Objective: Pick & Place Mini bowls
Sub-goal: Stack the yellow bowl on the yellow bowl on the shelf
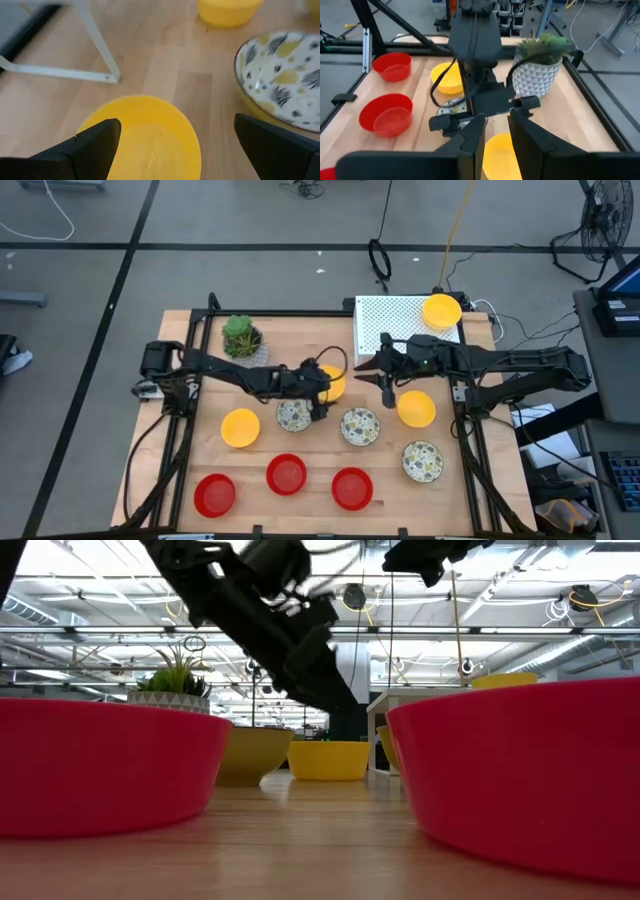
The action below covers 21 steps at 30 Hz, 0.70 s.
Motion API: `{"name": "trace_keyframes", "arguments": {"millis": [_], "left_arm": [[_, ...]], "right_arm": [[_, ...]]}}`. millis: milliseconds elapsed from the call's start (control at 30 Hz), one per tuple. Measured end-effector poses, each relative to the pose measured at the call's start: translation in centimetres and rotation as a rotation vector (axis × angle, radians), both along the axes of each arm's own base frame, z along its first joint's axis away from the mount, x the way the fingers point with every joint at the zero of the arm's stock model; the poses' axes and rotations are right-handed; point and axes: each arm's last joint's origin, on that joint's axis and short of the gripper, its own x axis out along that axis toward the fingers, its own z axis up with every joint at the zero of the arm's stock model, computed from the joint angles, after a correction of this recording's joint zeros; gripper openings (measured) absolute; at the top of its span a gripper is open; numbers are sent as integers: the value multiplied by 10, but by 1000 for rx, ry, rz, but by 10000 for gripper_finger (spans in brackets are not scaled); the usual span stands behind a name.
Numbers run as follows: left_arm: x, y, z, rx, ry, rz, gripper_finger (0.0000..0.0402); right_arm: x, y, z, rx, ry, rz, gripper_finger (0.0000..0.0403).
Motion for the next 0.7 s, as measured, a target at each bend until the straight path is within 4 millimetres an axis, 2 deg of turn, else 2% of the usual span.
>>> {"name": "trace_keyframes", "arguments": {"millis": [100, 267, 433, 567, 700], "left_arm": [[8, 0, -10, -13, 106, 11, 390], [26, 0, -15, -28, 210, 22, 390], [28, 0, -24, -54, 310, 53, 383], [24, 1, -26, -77, 352, 80, 339], [24, 1, -26, -89, 353, 93, 266]], "right_arm": [[-1, 0, -3, 2, 34, 0, 80], [-4, 0, -8, 6, 95, -1, 80], [-6, 0, -12, 7, 139, -3, 80], [-7, 0, -14, 8, 158, -3, 80], [-7, 0, -14, 8, 158, -3, 80]]}}
